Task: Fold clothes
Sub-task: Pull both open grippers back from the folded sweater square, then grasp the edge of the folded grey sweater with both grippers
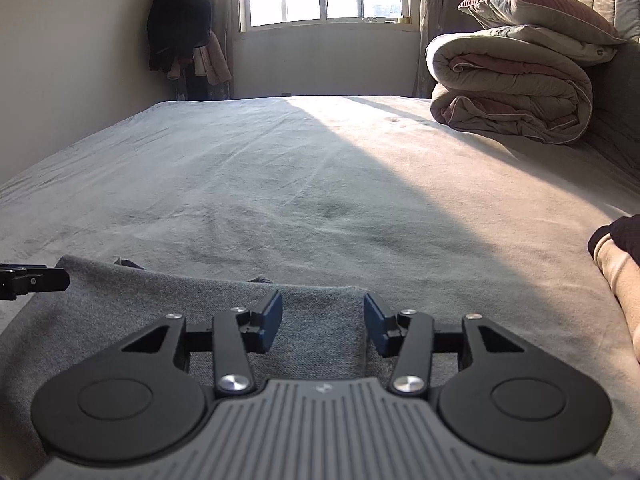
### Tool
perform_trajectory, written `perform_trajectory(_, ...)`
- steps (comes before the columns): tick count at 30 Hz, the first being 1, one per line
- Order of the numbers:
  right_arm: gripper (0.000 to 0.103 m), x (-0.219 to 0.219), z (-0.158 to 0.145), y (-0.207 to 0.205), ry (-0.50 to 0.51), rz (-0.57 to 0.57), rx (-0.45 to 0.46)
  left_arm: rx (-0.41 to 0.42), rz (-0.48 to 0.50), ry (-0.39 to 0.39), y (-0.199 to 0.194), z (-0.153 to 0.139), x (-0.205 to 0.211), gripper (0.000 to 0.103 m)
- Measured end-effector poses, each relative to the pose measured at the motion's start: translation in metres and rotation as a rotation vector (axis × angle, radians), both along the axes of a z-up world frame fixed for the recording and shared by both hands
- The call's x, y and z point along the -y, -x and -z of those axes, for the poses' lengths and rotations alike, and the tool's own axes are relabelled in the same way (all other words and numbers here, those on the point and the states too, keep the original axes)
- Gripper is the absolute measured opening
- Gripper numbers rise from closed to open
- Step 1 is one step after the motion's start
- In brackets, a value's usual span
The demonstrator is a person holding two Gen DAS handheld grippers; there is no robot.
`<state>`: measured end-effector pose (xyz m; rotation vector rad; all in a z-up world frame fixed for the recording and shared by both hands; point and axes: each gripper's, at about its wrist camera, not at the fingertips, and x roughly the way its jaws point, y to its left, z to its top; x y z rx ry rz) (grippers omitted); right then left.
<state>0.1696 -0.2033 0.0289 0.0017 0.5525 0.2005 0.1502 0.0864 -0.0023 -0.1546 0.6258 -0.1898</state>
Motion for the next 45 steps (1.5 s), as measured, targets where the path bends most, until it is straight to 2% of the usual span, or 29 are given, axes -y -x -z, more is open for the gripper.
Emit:
perform_trajectory(8, 0.058, 0.011, -0.025, 0.041, -0.068, 0.028, -0.025, -0.061, -0.006, -0.002, 0.039, -0.018, -0.003, 0.059)
perform_trajectory(12, 0.061, 0.008, -0.033, 0.061, -0.053, 0.042, -0.047, -0.128, -0.031, -0.009, 0.055, -0.021, -0.003, 0.065)
perform_trajectory(14, 0.064, 0.007, -0.038, 0.072, -0.050, 0.052, -0.056, -0.161, -0.047, -0.007, 0.062, -0.021, -0.005, 0.068)
perform_trajectory(16, 0.071, 0.007, -0.043, 0.082, -0.052, 0.063, -0.063, -0.187, -0.052, 0.003, 0.070, -0.019, -0.008, 0.076)
perform_trajectory(19, 0.076, 0.007, -0.050, 0.094, -0.048, 0.087, -0.083, -0.223, -0.055, 0.021, 0.082, -0.014, -0.012, 0.080)
perform_trajectory(24, 0.082, 0.001, -0.056, 0.116, -0.011, 0.137, -0.125, -0.229, -0.062, 0.037, 0.096, -0.006, -0.018, 0.086)
perform_trajectory(31, 0.096, -0.021, -0.062, 0.138, 0.048, 0.189, -0.184, -0.244, -0.109, 0.060, 0.099, 0.003, -0.033, 0.088)
perform_trajectory(33, 0.096, -0.029, -0.063, 0.141, 0.056, 0.201, -0.208, -0.237, -0.112, 0.071, 0.100, 0.005, -0.037, 0.088)
perform_trajectory(35, 0.096, -0.040, -0.065, 0.142, 0.077, 0.205, -0.235, -0.251, -0.119, 0.117, 0.099, 0.010, -0.046, 0.088)
perform_trajectory(38, 0.098, -0.054, -0.071, 0.142, 0.092, 0.192, -0.243, -0.270, -0.123, 0.227, 0.098, 0.015, -0.058, 0.088)
perform_trajectory(40, 0.102, -0.061, -0.073, 0.142, 0.063, 0.162, -0.237, -0.273, -0.115, 0.299, 0.097, 0.018, -0.063, 0.088)
perform_trajectory(44, 0.102, -0.065, -0.071, 0.133, -0.022, 0.121, -0.221, -0.277, -0.105, 0.419, 0.093, 0.026, -0.070, 0.087)
perform_trajectory(45, 0.095, -0.066, -0.070, 0.130, -0.054, 0.105, -0.213, -0.278, -0.106, 0.442, 0.091, 0.028, -0.070, 0.086)
